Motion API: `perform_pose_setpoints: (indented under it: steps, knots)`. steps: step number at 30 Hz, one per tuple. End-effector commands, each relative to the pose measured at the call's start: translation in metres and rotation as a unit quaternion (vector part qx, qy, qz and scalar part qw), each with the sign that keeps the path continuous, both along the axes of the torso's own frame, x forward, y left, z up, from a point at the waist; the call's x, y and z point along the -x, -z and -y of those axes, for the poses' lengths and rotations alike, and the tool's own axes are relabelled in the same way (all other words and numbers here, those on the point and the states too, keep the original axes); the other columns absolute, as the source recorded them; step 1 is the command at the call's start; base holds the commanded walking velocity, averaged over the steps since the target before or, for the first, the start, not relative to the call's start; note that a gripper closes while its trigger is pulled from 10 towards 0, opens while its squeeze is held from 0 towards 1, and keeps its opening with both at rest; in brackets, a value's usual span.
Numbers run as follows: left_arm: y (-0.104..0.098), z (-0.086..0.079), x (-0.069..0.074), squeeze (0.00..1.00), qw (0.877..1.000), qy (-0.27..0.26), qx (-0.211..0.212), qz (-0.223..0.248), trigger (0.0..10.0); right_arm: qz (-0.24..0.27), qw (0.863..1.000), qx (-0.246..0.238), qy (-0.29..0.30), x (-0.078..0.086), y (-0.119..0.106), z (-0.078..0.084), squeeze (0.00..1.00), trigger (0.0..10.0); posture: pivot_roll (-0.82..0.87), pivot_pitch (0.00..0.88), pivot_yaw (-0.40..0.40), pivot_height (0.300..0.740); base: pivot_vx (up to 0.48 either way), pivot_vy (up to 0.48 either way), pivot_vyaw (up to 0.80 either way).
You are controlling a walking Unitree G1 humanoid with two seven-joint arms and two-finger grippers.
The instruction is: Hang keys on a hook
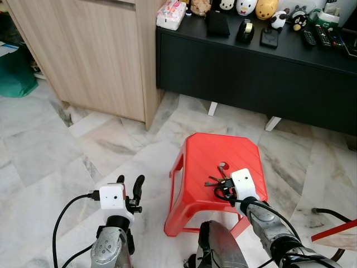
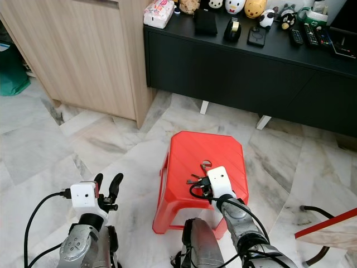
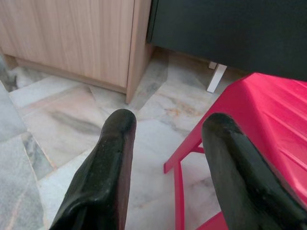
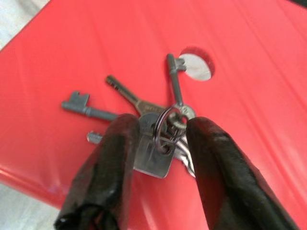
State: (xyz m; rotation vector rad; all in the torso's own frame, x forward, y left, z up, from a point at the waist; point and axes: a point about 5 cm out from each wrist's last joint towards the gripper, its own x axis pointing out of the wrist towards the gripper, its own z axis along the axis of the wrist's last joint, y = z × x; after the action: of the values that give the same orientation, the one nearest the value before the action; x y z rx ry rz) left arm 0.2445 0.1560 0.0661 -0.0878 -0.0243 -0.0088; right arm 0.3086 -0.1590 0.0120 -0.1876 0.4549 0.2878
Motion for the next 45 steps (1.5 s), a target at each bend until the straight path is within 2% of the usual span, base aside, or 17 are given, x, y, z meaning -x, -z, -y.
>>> perform_pose_setpoints:
  steps: [1,5,7,11,19,24,27,31,36,42,45]
  knots:
    - [0.003,0.004,0.004,0.0,1.0,0.004,-0.001,-0.013,10.0,-0.002,1.0,0.002,0.002,0.005,0.004,0.004,0.0,0.9,0.06,0.241,-0.147,0.599,0.0,0.0,0.0]
    - [0.003,0.004,0.005,0.0,1.0,0.003,0.0,-0.015,10.0,-0.002,1.0,0.002,0.003,0.005,0.004,0.004,0.0,0.9,0.06,0.244,-0.147,0.599,0.0,0.0,0.0]
    - [0.004,0.004,0.006,0.0,1.0,0.003,0.0,-0.019,10.0,-0.002,1.0,0.003,0.005,0.005,0.004,0.005,0.0,0.3,0.06,0.245,-0.148,0.599,0.0,0.0,0.0]
    - [0.004,0.005,0.008,0.0,1.0,0.003,0.001,-0.022,10.0,-0.002,1.0,0.003,0.007,0.005,0.004,0.006,0.0,0.0,0.06,0.25,-0.148,0.599,0.0,0.0,0.0]
    - [0.006,0.005,0.009,0.0,1.0,0.002,0.001,-0.028,10.0,0.002,1.0,0.0,0.009,0.005,0.004,0.004,0.0,0.0,0.06,0.251,-0.149,0.599,0.0,0.0,0.0]
    - [0.007,0.006,0.005,0.0,1.0,0.003,0.002,-0.03,10.0,0.03,0.999,-0.017,0.034,0.0,-0.003,0.006,0.0,0.0,0.05,0.237,-0.148,0.599,0.0,0.0,0.0]
    - [0.009,0.005,-0.001,0.0,0.999,0.003,0.001,-0.033,10.0,0.043,0.996,-0.047,0.059,-0.003,-0.007,0.007,0.0,0.0,0.05,0.224,-0.148,0.599,0.0,0.0,0.0]
    - [0.012,0.002,-0.008,0.0,0.999,0.001,-0.001,-0.037,10.0,0.069,0.994,-0.055,0.06,-0.007,-0.015,0.006,0.0,0.0,0.05,0.196,-0.146,0.599,0.0,0.0,0.0]
    - [0.03,-0.004,-0.013,0.0,0.997,0.002,-0.01,-0.072,10.0,0.109,0.987,-0.091,0.078,-0.013,-0.027,0.009,0.0,0.0,0.04,0.153,-0.137,0.599,0.0,0.0,0.0]
    - [0.044,-0.01,-0.023,0.0,0.993,0.017,-0.046,-0.105,10.0,0.137,0.967,-0.185,0.109,-0.015,-0.036,0.009,0.0,0.0,0.04,0.081,-0.111,0.599,0.0,0.0,0.0]
    - [0.044,-0.012,-0.027,0.0,0.993,0.019,-0.055,-0.107,10.0,0.148,0.964,-0.186,0.115,-0.015,-0.038,0.011,0.0,0.0,0.04,0.063,-0.101,0.599,0.0,0.0,0.0]
